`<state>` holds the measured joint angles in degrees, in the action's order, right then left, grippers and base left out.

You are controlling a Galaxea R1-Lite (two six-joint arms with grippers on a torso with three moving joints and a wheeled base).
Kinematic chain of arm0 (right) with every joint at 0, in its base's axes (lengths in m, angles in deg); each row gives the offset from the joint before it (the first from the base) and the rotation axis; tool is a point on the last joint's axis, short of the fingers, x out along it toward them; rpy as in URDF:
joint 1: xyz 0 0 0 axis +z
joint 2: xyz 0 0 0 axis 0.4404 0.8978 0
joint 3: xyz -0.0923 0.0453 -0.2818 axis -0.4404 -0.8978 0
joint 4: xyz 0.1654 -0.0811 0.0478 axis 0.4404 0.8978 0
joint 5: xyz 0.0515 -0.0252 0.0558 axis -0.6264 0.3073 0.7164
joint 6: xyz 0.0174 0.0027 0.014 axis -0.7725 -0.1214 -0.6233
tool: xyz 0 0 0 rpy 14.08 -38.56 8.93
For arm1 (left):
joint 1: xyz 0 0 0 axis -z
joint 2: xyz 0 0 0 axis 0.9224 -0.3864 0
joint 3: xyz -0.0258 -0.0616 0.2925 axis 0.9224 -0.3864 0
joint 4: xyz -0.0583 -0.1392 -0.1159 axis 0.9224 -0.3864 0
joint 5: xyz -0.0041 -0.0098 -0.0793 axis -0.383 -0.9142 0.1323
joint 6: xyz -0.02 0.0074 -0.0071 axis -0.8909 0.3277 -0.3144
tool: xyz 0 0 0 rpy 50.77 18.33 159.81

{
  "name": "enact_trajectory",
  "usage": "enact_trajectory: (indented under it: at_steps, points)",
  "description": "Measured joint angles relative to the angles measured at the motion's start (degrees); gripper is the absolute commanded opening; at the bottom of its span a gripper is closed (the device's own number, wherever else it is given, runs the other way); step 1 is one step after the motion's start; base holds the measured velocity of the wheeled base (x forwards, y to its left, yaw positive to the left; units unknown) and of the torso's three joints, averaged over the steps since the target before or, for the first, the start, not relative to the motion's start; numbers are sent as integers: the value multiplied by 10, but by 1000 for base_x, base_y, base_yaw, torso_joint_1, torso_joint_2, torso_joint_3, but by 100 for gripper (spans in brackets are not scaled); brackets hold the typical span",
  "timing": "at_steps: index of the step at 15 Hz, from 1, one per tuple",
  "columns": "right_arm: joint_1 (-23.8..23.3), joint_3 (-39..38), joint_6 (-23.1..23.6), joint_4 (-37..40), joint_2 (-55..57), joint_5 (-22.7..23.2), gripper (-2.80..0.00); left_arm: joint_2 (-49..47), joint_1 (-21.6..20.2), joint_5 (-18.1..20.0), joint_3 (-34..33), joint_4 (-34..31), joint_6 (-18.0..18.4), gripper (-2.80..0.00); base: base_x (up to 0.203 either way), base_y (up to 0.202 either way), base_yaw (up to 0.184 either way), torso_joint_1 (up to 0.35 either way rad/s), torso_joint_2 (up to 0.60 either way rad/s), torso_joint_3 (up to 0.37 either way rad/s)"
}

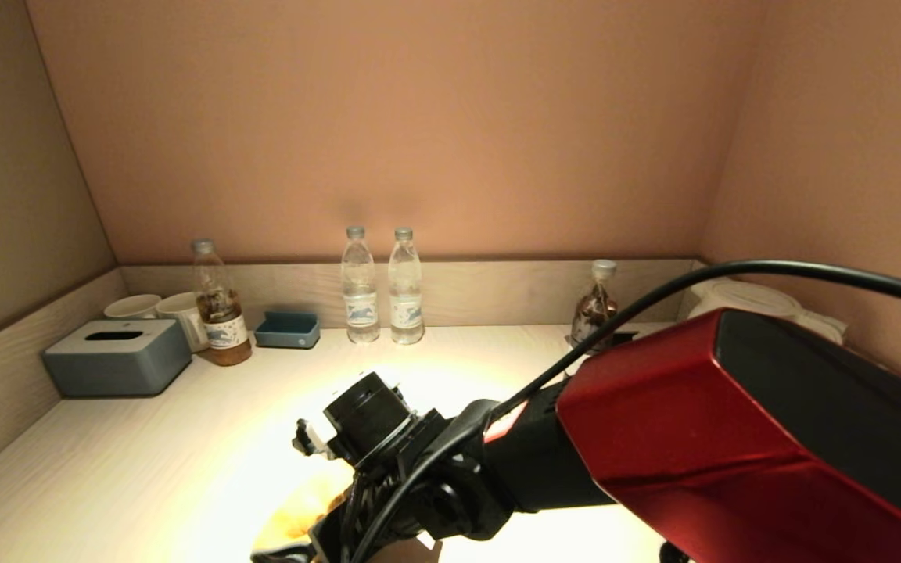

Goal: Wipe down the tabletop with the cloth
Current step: Sweep the stains on the table

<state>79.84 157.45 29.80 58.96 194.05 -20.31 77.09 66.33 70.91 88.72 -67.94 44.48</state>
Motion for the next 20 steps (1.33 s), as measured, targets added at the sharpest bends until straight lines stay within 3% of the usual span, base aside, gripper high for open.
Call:
enact_trajectory:
  at_steps: [7,9,11,17,20]
  points:
    - [18,-190,-1,-39,-103,-1,-280,0,0,0,0,0,0,-280,0,0,0,0,0,0]
    - [-2,-235,-2,-58,-126,-2,-280,0,0,0,0,0,0,-280,0,0,0,0,0,0]
    - [-51,-264,-2,-75,-143,-3,-280,0,0,0,0,0,0,-280,0,0,0,0,0,0]
    - [-161,-236,10,-92,-131,-1,-280,0,0,0,0,0,0,-280,0,0,0,0,0,0]
    - [-194,-200,12,-91,-102,-1,-280,0,0,0,0,0,0,-280,0,0,0,0,0,0]
